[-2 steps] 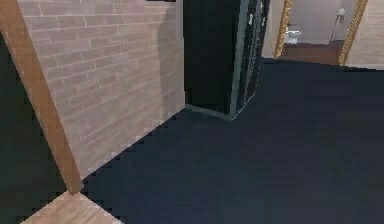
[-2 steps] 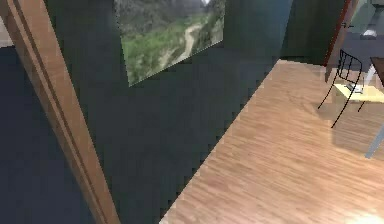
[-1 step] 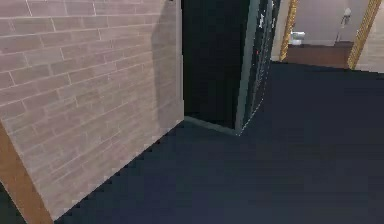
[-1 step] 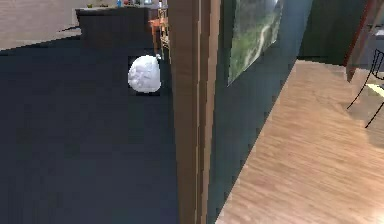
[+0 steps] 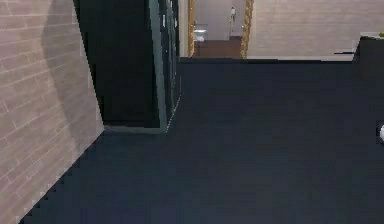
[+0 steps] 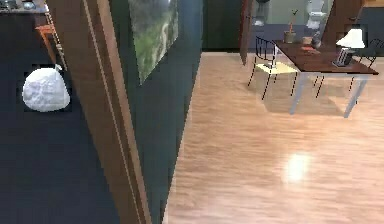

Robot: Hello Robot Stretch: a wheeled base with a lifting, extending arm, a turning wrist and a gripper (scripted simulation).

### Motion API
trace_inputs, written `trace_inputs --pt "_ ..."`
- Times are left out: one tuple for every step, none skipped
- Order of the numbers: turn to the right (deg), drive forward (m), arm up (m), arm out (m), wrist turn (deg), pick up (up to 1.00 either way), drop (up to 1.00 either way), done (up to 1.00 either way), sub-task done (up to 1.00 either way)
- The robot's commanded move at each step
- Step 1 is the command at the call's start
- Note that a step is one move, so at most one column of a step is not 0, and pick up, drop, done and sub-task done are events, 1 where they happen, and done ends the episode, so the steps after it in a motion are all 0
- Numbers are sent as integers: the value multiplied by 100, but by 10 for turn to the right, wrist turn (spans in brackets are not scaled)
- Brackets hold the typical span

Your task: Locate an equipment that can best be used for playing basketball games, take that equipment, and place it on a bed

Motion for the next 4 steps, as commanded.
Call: trace_inputs --pt "0 50 0 0 0 0 0 0 0" --pt "90 0 0 0 0 0 0 0 0" --pt "0 100 0 0 0 0 0 0 0" --pt "30 0 0 0 0 0 0 0 0"
